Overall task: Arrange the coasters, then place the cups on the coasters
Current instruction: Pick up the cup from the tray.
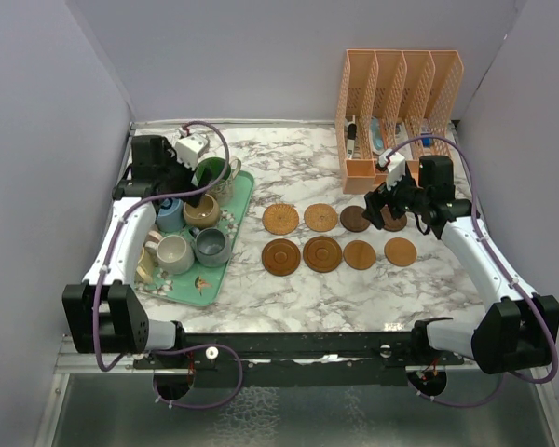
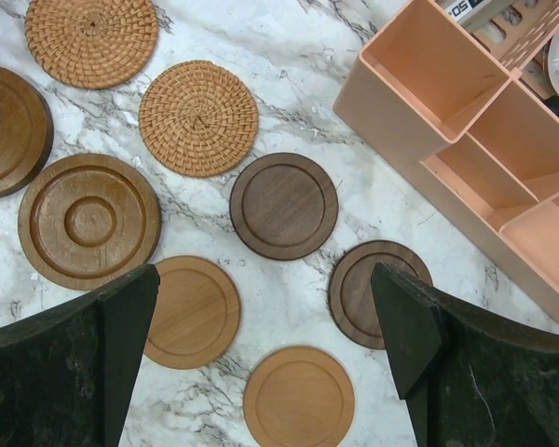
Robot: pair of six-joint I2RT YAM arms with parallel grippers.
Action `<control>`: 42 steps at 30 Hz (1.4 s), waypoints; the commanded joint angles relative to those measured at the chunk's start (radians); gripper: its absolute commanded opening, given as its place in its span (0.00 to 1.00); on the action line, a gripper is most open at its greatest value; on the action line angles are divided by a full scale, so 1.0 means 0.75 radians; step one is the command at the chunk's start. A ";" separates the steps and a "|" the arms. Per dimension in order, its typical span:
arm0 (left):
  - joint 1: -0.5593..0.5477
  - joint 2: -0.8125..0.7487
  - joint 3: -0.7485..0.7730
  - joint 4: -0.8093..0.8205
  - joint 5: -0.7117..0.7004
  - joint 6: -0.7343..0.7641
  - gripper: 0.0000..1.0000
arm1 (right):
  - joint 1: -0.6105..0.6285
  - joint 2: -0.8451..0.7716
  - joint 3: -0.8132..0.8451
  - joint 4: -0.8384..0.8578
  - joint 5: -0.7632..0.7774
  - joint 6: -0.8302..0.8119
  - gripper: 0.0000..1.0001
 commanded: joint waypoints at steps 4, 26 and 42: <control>0.001 -0.153 -0.046 -0.386 0.004 0.265 0.94 | -0.006 -0.015 0.013 0.004 -0.038 -0.026 0.99; -0.286 -0.164 -0.226 -0.443 -0.174 0.146 0.64 | -0.005 0.007 0.007 -0.013 -0.054 -0.038 0.98; -0.296 -0.144 -0.250 -0.396 -0.085 0.319 0.62 | -0.005 0.031 -0.004 -0.014 -0.034 -0.056 0.98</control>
